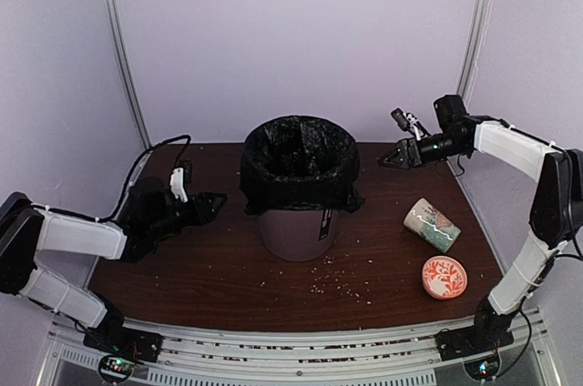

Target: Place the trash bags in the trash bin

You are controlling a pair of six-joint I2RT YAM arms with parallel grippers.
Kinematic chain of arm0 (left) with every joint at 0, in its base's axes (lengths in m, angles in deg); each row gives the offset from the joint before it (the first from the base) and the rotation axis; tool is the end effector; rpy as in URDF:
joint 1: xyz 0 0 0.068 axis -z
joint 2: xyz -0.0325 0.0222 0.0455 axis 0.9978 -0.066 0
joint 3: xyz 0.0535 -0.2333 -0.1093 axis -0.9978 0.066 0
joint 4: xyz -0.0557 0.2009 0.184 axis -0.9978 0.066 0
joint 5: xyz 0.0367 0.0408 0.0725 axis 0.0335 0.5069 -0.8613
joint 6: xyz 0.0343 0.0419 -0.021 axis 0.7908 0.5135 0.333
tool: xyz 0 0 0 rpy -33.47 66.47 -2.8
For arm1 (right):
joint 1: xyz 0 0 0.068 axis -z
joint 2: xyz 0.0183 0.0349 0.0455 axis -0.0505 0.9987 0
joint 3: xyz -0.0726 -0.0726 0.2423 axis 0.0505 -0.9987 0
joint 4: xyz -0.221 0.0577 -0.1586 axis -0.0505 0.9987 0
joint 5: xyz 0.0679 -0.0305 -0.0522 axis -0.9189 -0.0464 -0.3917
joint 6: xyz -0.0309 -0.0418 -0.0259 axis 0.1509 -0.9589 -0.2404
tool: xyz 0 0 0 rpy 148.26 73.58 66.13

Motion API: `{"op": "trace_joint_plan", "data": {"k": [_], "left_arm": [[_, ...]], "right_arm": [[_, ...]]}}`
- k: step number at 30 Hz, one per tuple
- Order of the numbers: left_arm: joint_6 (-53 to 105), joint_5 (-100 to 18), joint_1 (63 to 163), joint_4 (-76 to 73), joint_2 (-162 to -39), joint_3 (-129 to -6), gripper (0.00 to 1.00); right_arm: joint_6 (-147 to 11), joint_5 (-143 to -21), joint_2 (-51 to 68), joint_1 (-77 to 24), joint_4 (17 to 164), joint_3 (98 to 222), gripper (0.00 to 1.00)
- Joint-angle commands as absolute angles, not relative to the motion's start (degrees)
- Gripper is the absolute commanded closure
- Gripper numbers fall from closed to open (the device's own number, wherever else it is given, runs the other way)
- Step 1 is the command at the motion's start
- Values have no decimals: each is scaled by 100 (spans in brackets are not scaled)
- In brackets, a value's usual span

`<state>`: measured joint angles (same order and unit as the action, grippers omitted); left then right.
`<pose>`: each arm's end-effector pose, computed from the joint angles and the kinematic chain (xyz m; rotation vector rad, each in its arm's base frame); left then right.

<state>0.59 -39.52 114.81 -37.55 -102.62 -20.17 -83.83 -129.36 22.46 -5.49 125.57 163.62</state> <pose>0.2453 -0.1416 0.1617 -0.0156 1.9260 -0.9419 0.3637 0.0879 0.2768 -0.7323 2.1461 1.1465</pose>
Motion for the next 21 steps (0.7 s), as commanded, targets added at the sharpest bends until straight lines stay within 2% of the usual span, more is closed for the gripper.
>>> {"op": "trace_joint_plan", "data": {"k": [1, 8, 12, 21], "left_arm": [[-23, -4732, 11173, -3531, -10795, -2350, 48], [-35, -3917, 11046, -4280, -12578, -3505, 52], [5, -3323, 11047, -4648, -13320, -4086, 54], [45, -2507, 11307, -5098, -14086, -4661, 55]], "right_arm": [[-7726, -11889, 1507, -627, 11989, 17027, 30], [-8256, -10419, 1309, -1649, 12347, 18011, 31], [-8307, -10591, 1510, -1974, 12772, 18581, 31], [-8586, -10430, 1417, -2493, 12929, 18569, 36]]}}
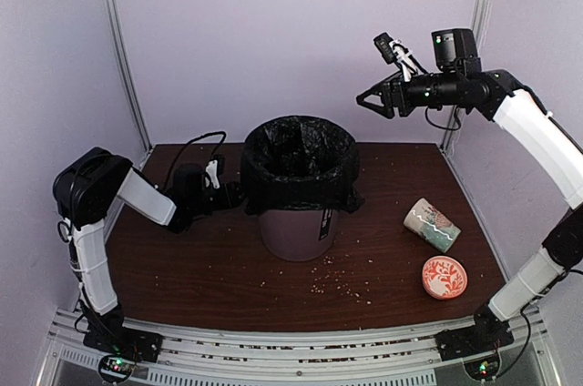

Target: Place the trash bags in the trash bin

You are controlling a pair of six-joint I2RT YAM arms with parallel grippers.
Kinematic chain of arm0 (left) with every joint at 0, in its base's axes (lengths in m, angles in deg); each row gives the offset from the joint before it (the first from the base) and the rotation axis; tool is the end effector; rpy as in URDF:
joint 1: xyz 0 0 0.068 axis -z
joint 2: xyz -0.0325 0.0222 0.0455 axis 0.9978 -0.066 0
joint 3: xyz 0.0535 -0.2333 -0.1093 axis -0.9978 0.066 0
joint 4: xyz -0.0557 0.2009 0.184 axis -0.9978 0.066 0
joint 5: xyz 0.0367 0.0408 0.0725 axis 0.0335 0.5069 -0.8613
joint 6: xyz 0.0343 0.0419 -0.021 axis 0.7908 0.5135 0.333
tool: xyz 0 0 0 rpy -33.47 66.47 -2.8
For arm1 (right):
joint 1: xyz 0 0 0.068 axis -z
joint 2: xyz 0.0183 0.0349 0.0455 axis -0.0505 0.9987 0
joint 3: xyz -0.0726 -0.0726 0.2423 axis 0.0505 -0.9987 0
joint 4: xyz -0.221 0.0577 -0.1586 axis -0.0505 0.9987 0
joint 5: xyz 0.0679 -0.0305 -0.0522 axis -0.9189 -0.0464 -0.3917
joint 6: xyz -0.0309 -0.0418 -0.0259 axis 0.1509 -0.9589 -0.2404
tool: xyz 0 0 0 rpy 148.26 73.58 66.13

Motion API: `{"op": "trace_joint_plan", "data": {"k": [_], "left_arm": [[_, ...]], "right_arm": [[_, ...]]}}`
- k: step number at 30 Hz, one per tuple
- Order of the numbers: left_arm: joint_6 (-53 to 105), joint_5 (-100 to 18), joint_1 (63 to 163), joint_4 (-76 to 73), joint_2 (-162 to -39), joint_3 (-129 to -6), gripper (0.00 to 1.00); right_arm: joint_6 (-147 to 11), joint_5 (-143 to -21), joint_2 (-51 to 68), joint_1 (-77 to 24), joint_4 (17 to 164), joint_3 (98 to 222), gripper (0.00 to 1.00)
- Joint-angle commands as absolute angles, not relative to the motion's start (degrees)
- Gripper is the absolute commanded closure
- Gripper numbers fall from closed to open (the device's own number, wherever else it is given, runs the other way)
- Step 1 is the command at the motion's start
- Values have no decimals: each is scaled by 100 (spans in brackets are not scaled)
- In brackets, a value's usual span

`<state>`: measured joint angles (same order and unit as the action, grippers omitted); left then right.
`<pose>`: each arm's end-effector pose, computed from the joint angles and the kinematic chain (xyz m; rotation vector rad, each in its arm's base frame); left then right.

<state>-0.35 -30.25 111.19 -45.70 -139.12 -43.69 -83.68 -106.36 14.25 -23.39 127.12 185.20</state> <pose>0.3510 -0.1783 0.0956 0.0094 2.0310 -1.0323 0.3011 0.1730 0.4465 -0.9327 1.7519 0.7413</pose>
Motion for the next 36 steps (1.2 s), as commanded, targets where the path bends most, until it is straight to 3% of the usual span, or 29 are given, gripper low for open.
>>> {"op": "trace_joint_plan", "data": {"k": [1, 13, 19, 23, 29, 36], "left_arm": [[111, -2477, 11382, -5058, -14120, -4726, 55], [465, -1717, 12242, -5500, -14437, -4951, 57], [205, -1639, 12864, -6021, -14343, -4637, 58], [-34, -1974, 13085, -6127, -14192, -4294, 58], [238, -2763, 13077, -5878, -13326, -3198, 57], [517, -3403, 13069, -5363, -12775, -2752, 56]], "right_arm": [[-8623, -10422, 1417, -2511, 12965, 18571, 36], [-9177, -10312, 1558, -2713, 13697, 18977, 46], [-9472, -10558, 1731, -2842, 14472, 19130, 69], [-9968, -10520, 1973, -2962, 15262, 19328, 81], [-10718, -10537, 2177, -3112, 16128, 19446, 89], [-11396, -10367, 2411, -3369, 16741, 19409, 96]]}}
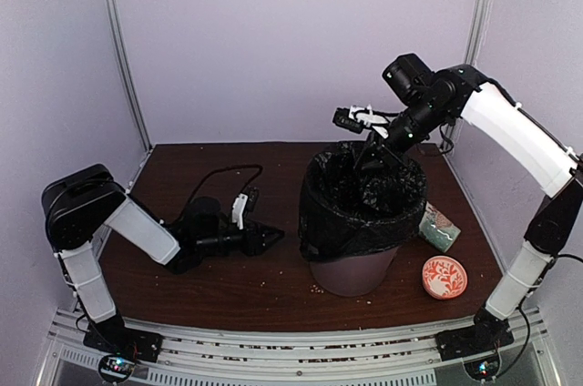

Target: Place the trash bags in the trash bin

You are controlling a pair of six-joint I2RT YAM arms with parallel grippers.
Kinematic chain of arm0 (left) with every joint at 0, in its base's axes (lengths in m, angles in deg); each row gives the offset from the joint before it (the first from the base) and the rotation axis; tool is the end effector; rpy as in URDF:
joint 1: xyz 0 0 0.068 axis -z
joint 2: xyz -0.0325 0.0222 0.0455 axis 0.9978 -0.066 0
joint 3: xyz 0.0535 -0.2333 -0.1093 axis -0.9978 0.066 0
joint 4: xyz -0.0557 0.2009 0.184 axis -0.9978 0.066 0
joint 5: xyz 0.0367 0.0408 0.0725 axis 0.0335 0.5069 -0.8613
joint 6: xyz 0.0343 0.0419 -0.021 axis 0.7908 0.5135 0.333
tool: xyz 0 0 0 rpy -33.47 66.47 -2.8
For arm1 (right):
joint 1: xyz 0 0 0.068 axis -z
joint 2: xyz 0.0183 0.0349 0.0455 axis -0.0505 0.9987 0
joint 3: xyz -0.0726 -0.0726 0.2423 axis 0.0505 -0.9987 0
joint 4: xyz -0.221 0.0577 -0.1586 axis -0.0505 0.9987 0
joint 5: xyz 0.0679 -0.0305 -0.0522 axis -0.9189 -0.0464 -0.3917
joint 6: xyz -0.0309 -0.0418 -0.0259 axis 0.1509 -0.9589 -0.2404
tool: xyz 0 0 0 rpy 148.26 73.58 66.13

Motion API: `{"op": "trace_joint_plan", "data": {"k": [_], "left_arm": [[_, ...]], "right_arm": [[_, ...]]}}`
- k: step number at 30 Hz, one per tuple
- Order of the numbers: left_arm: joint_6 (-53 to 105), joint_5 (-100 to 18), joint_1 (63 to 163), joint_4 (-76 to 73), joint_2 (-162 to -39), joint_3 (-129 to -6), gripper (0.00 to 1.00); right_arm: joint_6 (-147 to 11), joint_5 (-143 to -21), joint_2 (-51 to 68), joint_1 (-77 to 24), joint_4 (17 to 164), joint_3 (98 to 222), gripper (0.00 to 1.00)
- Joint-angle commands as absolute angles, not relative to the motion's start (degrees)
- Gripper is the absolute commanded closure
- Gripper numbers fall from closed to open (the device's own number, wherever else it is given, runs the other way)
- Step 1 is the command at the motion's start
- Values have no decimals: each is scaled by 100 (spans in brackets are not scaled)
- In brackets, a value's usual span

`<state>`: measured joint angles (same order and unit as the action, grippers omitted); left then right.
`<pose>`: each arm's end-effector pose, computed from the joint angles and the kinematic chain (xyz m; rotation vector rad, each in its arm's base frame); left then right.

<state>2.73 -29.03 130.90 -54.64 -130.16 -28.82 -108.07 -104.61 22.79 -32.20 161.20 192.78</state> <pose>0.2280 -0.2455 0.0986 0.4419 1.9931 -1.2466 0.2695 0.2146 0.3912 -1.5679 1.9775 0.6812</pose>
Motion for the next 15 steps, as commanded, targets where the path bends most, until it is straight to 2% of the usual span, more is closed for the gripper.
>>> {"op": "trace_joint_plan", "data": {"k": [1, 5, 15], "left_arm": [[517, -3429, 13069, -5363, -12747, -2740, 55], [508, -3436, 13069, -5360, -12671, -2741, 55], [753, -3717, 13069, -5043, -12345, -2694, 55]], "right_arm": [[-11434, -10305, 2423, -3412, 16769, 19353, 97], [-11558, -9871, 2484, -3655, 16774, 19075, 100], [-12041, -9506, 2695, -3891, 16772, 18356, 100]]}}
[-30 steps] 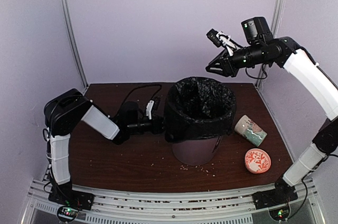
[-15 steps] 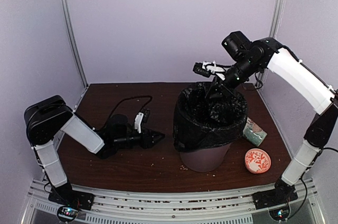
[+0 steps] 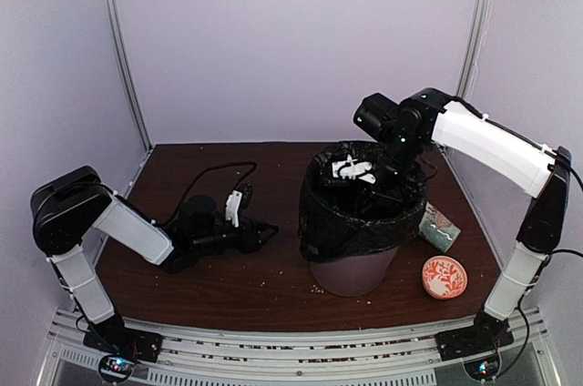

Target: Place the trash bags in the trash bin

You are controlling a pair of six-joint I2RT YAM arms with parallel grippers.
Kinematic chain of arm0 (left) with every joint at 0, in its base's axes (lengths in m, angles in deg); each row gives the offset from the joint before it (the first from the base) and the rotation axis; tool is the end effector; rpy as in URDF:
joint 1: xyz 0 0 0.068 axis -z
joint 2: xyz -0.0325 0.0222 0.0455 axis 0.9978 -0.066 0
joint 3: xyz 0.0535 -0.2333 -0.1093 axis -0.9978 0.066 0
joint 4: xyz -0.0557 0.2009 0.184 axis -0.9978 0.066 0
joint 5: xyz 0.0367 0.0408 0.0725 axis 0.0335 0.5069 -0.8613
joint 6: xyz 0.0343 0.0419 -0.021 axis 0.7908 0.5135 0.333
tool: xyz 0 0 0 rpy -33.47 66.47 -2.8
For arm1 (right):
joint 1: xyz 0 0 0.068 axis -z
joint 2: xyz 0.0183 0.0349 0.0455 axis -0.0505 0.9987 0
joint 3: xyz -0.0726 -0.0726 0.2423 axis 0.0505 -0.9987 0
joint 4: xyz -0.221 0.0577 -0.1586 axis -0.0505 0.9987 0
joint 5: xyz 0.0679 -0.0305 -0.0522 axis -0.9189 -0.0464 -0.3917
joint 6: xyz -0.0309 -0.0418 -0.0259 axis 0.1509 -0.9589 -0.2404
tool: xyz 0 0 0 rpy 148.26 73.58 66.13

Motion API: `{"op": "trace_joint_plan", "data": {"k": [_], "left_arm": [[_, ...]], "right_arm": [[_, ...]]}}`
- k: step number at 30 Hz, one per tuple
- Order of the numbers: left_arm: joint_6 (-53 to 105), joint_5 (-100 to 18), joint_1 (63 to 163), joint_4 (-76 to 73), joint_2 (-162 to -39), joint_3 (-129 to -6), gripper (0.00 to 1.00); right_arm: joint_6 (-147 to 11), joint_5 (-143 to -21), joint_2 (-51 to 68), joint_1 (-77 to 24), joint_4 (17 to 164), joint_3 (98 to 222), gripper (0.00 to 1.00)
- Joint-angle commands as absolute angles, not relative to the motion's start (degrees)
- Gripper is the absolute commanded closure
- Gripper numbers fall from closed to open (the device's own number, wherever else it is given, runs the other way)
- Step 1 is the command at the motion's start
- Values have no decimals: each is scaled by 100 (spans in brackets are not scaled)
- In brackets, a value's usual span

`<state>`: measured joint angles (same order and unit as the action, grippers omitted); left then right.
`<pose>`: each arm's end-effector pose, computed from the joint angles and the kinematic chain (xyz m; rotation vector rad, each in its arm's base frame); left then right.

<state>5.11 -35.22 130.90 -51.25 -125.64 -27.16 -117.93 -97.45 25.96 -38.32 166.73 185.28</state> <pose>0.2258 -0.2373 0.1089 0.3956 1.9807 -1.1235 0.2511 0.2412 0.3279 -1.9416 2.0362 0.5561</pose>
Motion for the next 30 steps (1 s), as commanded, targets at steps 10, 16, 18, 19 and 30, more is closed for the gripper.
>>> {"op": "trace_joint_plan", "data": {"k": [10, 16, 18, 19, 30], "left_arm": [[847, -3904, 13069, -4922, -11921, -2442, 55], [890, -4019, 13069, -4898, -11739, -2309, 54], [919, -4045, 13069, -4864, -11689, -2306, 54], [940, -4053, 13074, -4836, -11664, -2308, 54], [1096, -4264, 13069, -4487, -11233, -2211, 53]], "right_arm": [[-12004, -9421, 3236, -4067, 16761, 18129, 100], [-11727, -9182, 3493, -4306, 16450, 17908, 100], [-11608, -8967, 3487, -4416, 16187, 17713, 100], [-11572, -8880, 3492, -4469, 16067, 17626, 100], [-11386, -8800, 3291, -4641, 15179, 16760, 100]]}}
